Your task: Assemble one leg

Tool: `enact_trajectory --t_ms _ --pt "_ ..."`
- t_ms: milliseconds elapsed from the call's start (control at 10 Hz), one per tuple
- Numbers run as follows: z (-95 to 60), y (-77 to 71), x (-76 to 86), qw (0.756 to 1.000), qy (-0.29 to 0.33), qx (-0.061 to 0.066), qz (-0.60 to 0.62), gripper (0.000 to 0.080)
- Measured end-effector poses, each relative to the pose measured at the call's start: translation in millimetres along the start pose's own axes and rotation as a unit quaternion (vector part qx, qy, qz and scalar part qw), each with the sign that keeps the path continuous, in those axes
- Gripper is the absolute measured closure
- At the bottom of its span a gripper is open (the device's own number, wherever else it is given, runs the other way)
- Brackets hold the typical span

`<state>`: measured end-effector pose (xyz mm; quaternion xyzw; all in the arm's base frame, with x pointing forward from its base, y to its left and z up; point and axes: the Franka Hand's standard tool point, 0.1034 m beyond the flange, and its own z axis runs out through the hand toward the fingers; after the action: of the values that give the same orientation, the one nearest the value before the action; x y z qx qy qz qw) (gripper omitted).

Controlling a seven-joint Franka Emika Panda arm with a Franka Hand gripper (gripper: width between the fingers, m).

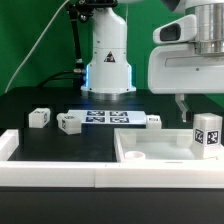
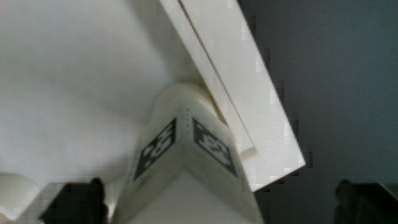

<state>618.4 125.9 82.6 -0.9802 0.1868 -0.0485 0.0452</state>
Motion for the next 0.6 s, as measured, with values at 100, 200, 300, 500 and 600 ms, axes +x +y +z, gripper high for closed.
enact_trajectory --t_ms 100,200,300,500,600 --pt "2.1 3.3 0.8 0.998 0.001 -0.003 -0.067 0.0151" --pt "3.4 4.3 0.3 0.993 0.005 -0.006 -0.116 0.0151" --pt "4.8 4.8 -1.4 0.987 0.005 -0.010 -0.160 0.0151" --pt "6.5 0.4 -4.3 0.976 0.016 -0.013 -0.215 0.0151" --pt "7.4 0.6 -5.7 0.964 0.016 -0.017 -0.265 0.0151"
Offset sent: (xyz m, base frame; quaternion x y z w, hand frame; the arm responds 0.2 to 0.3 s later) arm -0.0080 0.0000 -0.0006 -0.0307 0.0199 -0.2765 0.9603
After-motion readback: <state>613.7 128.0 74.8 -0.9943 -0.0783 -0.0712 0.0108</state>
